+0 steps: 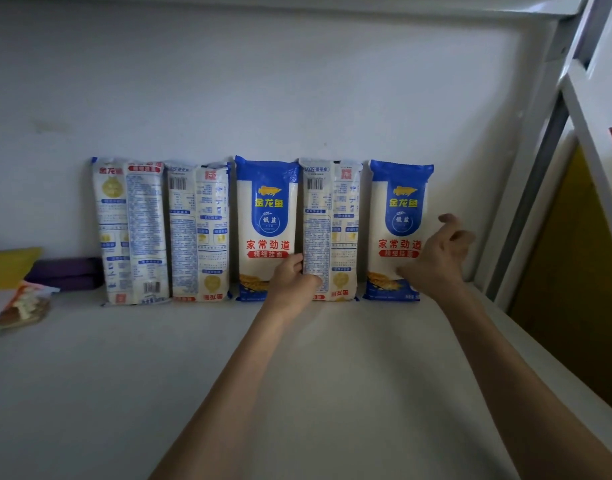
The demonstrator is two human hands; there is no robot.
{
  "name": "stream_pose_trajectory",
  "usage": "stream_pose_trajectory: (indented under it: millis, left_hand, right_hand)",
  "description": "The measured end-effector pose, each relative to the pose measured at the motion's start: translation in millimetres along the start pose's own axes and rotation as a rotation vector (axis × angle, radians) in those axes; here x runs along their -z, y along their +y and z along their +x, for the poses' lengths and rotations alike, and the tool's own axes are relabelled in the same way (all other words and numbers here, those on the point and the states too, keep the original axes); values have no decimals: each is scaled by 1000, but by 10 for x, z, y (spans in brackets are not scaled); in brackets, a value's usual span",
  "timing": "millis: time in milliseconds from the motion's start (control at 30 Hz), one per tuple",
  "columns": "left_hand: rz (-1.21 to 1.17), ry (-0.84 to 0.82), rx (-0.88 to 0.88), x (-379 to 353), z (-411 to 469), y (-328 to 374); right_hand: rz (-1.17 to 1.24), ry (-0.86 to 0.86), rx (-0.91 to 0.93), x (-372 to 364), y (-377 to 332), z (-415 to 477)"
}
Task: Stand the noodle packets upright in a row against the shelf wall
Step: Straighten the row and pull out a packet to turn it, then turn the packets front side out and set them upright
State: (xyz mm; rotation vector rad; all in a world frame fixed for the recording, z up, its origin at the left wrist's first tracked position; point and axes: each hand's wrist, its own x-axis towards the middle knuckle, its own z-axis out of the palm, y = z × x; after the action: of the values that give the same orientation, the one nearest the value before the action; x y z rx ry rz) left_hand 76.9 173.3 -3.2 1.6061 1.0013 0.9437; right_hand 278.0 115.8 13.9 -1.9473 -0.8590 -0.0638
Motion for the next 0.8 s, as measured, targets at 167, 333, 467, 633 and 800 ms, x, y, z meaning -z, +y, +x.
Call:
stream_pose_trajectory:
  millis: [167, 333, 467, 633, 800]
  left_hand:
    - [-15, -9, 27, 20, 24, 8]
    - [-2, -14, 47, 14, 55, -16]
    - [38, 32, 70, 27, 89, -8]
    - [-5, 95, 103, 83, 148, -55]
    - [-68, 164, 320, 137, 175, -122]
  right_hand:
    - [287, -74, 197, 6, -320, -115]
    - [548, -540, 107, -199, -439, -368]
    - [570, -517, 75, -240, -468, -389]
    - [501, -469, 165, -225, -477, -387]
    - [506, -527, 135, -67, -456, -248]
